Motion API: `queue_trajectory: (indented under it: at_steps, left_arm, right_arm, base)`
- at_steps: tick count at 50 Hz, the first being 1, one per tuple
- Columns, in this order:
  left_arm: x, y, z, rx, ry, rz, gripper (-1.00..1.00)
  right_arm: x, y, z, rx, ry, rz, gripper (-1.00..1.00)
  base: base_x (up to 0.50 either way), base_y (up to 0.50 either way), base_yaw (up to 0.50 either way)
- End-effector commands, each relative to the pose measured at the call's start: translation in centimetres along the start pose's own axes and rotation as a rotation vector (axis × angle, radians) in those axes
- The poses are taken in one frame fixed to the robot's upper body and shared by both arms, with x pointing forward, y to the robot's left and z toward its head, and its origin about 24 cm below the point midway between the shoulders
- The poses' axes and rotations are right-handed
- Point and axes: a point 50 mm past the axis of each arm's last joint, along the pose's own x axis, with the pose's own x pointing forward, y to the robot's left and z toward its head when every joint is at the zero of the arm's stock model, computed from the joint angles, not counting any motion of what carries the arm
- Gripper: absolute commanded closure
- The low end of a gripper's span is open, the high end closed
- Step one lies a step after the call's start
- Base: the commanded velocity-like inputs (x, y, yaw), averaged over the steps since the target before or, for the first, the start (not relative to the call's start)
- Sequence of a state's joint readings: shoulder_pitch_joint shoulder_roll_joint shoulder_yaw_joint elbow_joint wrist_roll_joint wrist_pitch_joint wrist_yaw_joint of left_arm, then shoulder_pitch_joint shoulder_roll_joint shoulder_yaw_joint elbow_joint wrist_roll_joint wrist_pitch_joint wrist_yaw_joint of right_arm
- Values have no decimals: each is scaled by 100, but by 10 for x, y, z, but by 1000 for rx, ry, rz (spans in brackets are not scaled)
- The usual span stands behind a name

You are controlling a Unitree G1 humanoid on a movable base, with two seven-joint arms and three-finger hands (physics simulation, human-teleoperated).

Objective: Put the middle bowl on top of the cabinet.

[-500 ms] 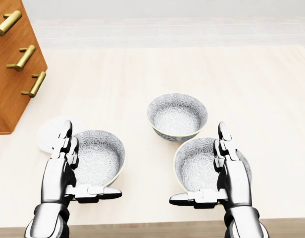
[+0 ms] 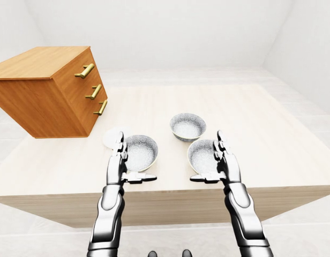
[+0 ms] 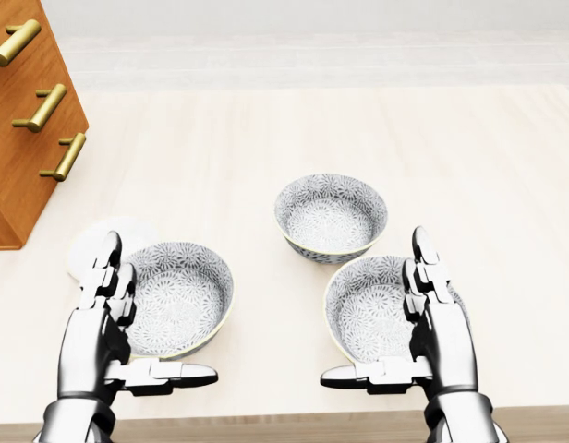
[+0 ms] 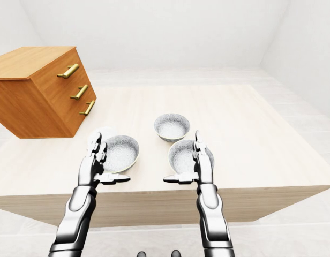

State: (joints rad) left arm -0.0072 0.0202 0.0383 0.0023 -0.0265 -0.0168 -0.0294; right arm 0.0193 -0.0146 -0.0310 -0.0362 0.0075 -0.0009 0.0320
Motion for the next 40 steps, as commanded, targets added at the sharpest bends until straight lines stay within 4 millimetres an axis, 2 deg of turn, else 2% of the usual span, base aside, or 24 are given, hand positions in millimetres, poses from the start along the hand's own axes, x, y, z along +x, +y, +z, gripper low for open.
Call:
queue_trajectory:
  at_steps: [1,2,3,7,8,9,12,18,22,25,28,30,34,38,40]
  left_arm:
    - [-8,12,27,-139,-80,28,-100]
    - [-12,17,42,-163,-131,41,-100]
    - [-12,19,46,-159,-146,49,-100]
    - [-12,22,46,-156,-148,53,-100]
    - [-14,23,55,-229,-194,53,-100]
    - [-13,22,53,-199,-181,47,-100]
    - [-14,24,65,-209,-231,51,-100]
    - [-18,28,85,-186,-316,75,-100]
    - [-24,25,95,-172,-361,58,-100]
    - [-27,25,105,-167,-406,54,-100]
    - [-27,25,106,-176,-414,55,-100]
    - [-28,26,114,-183,-450,62,-100]
    - [-22,29,103,-182,-400,76,-100]
    - [-26,31,121,-183,-480,86,-100]
    - [-23,32,123,-193,-486,90,-100]
  right_arm:
    - [-10,-2,24,-31,-71,-13,-100]
    - [-11,-4,30,-17,-81,-26,-100]
    - [-11,-5,32,-20,-84,-29,-100]
    - [-11,-5,47,-49,-150,-25,-100]
    - [-11,-4,54,-50,-176,-16,-100]
    - [-11,-6,55,-52,-182,-22,-100]
    - [-12,-9,57,-54,-189,-40,-100]
    - [-19,-11,83,-88,-304,-38,-100]
    - [-21,-14,91,-93,-337,-41,-100]
    - [-25,-15,103,-97,-395,-40,-100]
    - [-28,-14,118,-109,-461,-44,-100]
    - [-30,-15,123,-110,-488,-47,-100]
    - [-27,-18,112,-150,-432,-55,-100]
    - [-36,-19,130,-194,-514,-58,-100]
    - [-39,-19,141,-202,-563,-54,-100]
  base:
    - [0,0,0]
    - [0,0,0]
    - [0,0,0]
    - [0,0,0]
    - [0,0,0]
    - [0,0,0]
    - [0,0,0]
    - [0,0,0]
    - [0,0,0]
    - [0,0,0]
    - [0,0,0]
    - [0,0,0]
    - [0,0,0]
    - [0,0,0]
    - [0,0,0]
